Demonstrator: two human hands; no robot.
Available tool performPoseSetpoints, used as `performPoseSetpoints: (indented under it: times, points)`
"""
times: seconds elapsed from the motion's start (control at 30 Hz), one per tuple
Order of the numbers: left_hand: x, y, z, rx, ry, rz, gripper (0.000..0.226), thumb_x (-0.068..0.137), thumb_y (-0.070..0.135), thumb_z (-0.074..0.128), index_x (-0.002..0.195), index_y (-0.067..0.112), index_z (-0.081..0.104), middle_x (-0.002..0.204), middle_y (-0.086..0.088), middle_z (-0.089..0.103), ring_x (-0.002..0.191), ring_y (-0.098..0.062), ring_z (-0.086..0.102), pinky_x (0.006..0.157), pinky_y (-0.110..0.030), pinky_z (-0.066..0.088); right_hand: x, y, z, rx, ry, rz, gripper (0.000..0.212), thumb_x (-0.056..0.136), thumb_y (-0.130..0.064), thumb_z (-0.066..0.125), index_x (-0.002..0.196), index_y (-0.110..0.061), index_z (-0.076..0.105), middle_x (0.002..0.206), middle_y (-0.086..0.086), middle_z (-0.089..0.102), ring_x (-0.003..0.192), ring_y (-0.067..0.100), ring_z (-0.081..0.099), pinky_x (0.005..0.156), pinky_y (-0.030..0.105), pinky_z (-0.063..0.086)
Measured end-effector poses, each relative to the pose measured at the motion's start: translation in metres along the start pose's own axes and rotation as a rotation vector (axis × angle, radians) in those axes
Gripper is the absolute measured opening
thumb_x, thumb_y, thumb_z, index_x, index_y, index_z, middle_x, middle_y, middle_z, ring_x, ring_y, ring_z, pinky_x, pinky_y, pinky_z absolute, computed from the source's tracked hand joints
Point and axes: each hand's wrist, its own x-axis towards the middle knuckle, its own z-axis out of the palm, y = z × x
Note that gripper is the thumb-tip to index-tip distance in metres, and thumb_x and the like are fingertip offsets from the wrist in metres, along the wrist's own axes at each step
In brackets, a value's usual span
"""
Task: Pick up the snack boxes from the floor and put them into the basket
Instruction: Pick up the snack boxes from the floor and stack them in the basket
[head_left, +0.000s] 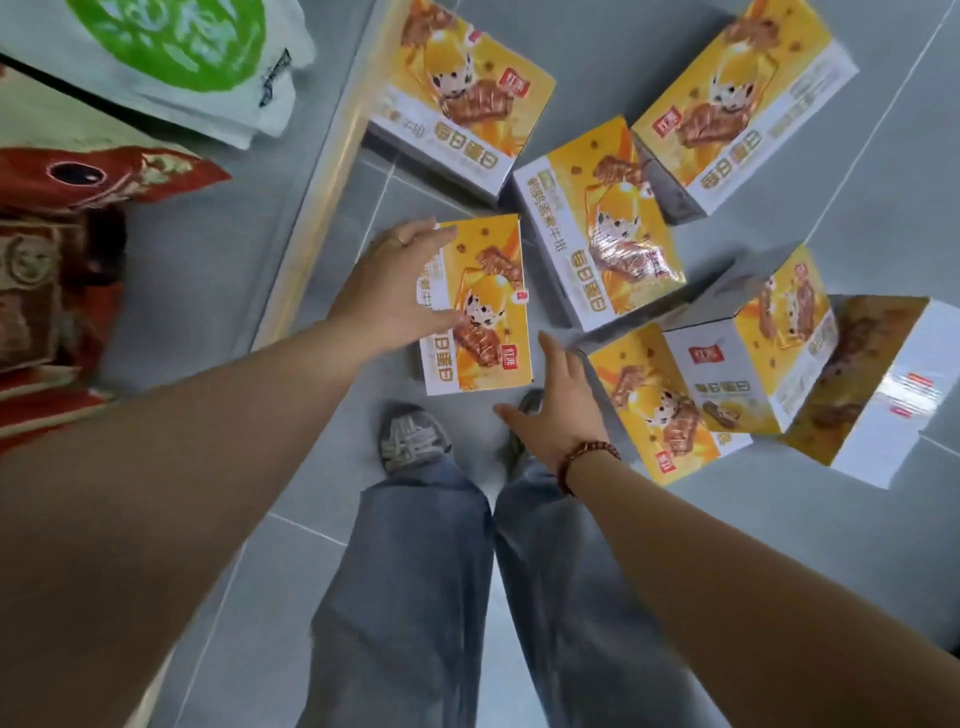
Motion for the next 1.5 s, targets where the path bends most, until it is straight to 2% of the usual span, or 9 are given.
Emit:
performPoseSetpoints:
  times: [0.27, 0.33, 0.47, 0.57, 0.7, 0.93, 1.13, 1.33, 1.5]
  points:
    - [0.096, -0.040, 0.049, 0.156, -0.086, 0.099, 0.100, 0.058, 0.041, 0.085, 0.143, 0.034, 0.033, 0.154, -0.003, 0.024, 0.139, -0.027, 0.024, 0.113, -0.043, 0.024, 0.087, 0.011, 0.065, 0.078, 0.060, 0.291, 0.110, 0.072, -0.047, 0.076, 0.149, -0.029, 0.001, 0.157, 0.010, -0.003, 0.142, 0.035, 0.015, 0.106, 0.048, 0.034]
    - [0.109, -0.053, 0.061, 0.197, -0.127, 0.120, 0.104, 0.056, 0.043, 0.086, 0.144, 0.034, 0.030, 0.154, -0.005, 0.023, 0.139, -0.028, 0.024, 0.114, -0.042, 0.021, 0.098, 0.015, 0.082, 0.231, 0.075, 0.423, 0.112, 0.067, -0.049, 0.079, 0.148, -0.036, 0.002, 0.155, 0.012, 0.004, 0.136, 0.036, 0.030, 0.101, 0.046, 0.040]
    - [0.122, -0.073, 0.080, 0.306, -0.132, 0.142, 0.112, 0.052, 0.053, 0.084, 0.144, 0.042, 0.021, 0.151, -0.004, 0.030, 0.134, -0.030, 0.032, 0.109, -0.047, 0.025, 0.112, 0.024, 0.109, 0.678, 0.154, 0.552, 0.107, 0.063, -0.044, 0.083, 0.145, -0.037, 0.016, 0.137, 0.007, 0.044, 0.117, 0.026, 0.053, 0.096, 0.035, 0.043]
    - [0.125, -0.077, 0.080, 0.332, -0.114, 0.122, 0.114, 0.052, 0.057, 0.082, 0.143, 0.046, 0.016, 0.144, -0.010, 0.037, 0.129, -0.034, 0.037, 0.105, -0.050, 0.031, 0.116, 0.025, 0.114, 0.777, 0.218, 0.499, 0.089, 0.062, -0.039, 0.084, 0.135, -0.033, 0.034, 0.121, 0.001, 0.058, 0.110, 0.023, 0.057, 0.099, 0.041, 0.047]
    - [0.115, -0.077, 0.068, 0.224, -0.106, 0.018, 0.115, 0.050, 0.051, 0.086, 0.142, 0.049, 0.017, 0.132, -0.018, 0.044, 0.123, -0.038, 0.040, 0.101, -0.049, 0.037, 0.120, 0.020, 0.096, 0.800, 0.262, 0.476, 0.070, 0.072, -0.030, 0.080, 0.130, -0.026, 0.042, 0.107, -0.006, 0.060, 0.095, 0.015, 0.061, 0.092, 0.038, 0.052]
    - [0.070, -0.059, 0.015, -0.056, 0.086, -0.100, 0.113, 0.056, 0.039, 0.088, 0.145, 0.042, 0.018, 0.124, -0.009, 0.048, 0.110, -0.024, 0.048, 0.091, -0.031, 0.039, 0.110, -0.013, 0.042, 0.634, 0.290, 0.322, 0.057, 0.076, -0.041, 0.073, 0.124, -0.040, 0.042, 0.121, 0.006, 0.054, 0.093, 0.021, 0.061, 0.085, 0.041, 0.055]
    - [0.025, -0.007, -0.077, -0.006, 0.248, -0.155, 0.118, 0.052, 0.051, 0.085, 0.144, 0.045, 0.012, 0.121, -0.019, 0.050, 0.112, -0.037, 0.049, 0.093, -0.046, 0.043, 0.068, -0.075, -0.046, 0.469, 0.300, 0.089, 0.058, 0.080, -0.040, 0.070, 0.129, -0.037, 0.039, 0.125, 0.006, 0.052, 0.091, 0.020, 0.059, 0.064, 0.022, 0.045]
    - [-0.045, 0.064, -0.183, 0.000, 0.405, -0.083, 0.120, 0.056, 0.048, 0.085, 0.145, 0.044, 0.005, 0.107, -0.020, 0.058, 0.098, -0.036, 0.056, 0.082, -0.042, 0.047, -0.015, -0.153, -0.166, 0.244, 0.350, -0.166, 0.060, 0.075, -0.038, 0.074, 0.127, -0.037, 0.044, 0.122, 0.009, 0.054, 0.098, 0.022, 0.061, 0.092, 0.036, 0.051]
    - [-0.136, 0.138, -0.267, -0.079, 0.520, -0.043, 0.121, 0.057, 0.045, 0.085, 0.146, 0.045, 0.003, 0.108, -0.019, 0.055, 0.098, -0.034, 0.055, 0.082, -0.039, 0.044, -0.140, -0.226, -0.261, 0.036, 0.407, -0.330, 0.059, 0.081, -0.032, 0.069, 0.133, -0.035, 0.042, 0.122, 0.009, 0.044, 0.088, 0.019, 0.051, 0.087, 0.023, 0.042]
